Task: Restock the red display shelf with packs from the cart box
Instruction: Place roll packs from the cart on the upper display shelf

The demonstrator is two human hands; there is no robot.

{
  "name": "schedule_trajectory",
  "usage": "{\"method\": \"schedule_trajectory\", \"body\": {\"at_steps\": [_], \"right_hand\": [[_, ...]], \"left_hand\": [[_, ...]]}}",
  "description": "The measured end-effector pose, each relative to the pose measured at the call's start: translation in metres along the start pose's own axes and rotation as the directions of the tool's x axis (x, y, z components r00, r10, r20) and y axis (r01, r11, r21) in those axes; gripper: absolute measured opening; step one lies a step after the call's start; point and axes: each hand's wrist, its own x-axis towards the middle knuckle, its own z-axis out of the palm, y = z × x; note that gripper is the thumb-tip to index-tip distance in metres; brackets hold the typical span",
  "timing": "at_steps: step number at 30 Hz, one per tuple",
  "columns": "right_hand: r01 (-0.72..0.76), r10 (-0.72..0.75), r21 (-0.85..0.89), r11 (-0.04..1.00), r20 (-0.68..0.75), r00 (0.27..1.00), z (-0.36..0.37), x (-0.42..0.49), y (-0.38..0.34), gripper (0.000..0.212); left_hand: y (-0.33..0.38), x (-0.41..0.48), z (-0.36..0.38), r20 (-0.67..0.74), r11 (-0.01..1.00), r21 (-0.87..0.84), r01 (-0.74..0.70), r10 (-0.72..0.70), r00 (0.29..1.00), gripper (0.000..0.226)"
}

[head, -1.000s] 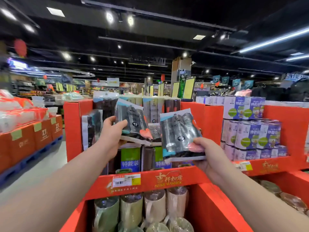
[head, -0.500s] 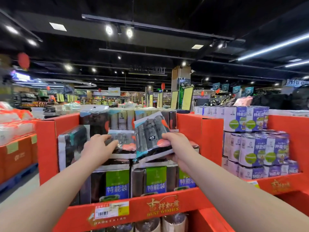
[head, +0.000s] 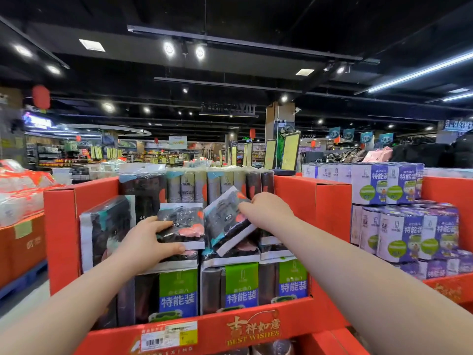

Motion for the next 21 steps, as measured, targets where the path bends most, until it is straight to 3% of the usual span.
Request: {"method": "schedule_trajectory", "body": {"at_steps": [2, 6, 9, 11, 16, 21], "right_hand": [[0.018, -0.020, -0.133, 0.991, -0.015, 1.000, 0.000, 0.001, 0.006, 0.035], [0.106, -0.108, -0.082, 0.991, -0.016, 0.994, 0.005, -0.005, 0.012, 0.052], [0.225, -0.215, -0.022, 0.974, 0.216, 0.952, -0.004, -0.013, 0.016, 0.076], [0.294, -0.221, -0.159, 0.942, 0.363, 0.905, -0.009, -0.015, 0.020, 0.091], [0.371, -0.262, -0.439, 0.818, 0.290, 0.921, 0.005, -0.019, 0.017, 0.079], [0.405, -0.269, -0.489, 0.772, 0.325, 0.906, 0.006, -0.021, 0.016, 0.072]], "left_hand": [[0.000, 0.000, 0.000, -0.004, 1.000, -0.010, 0.000, 0.000, 1.000, 0.078], [-0.001, -0.001, 0.000, -0.017, 0.999, -0.032, -0.002, 0.001, 1.000, 0.076], [-0.003, -0.002, 0.000, -0.038, 0.999, -0.053, -0.001, -0.001, 0.999, 0.076], [-0.005, -0.003, -0.002, -0.036, 0.998, -0.057, -0.011, 0.009, 0.999, 0.076], [-0.012, -0.002, -0.004, 0.011, 0.998, -0.041, -0.039, 0.039, 0.999, 0.079], [-0.014, 0.000, -0.004, 0.029, 0.997, -0.017, -0.075, 0.076, 0.997, 0.078]]}}
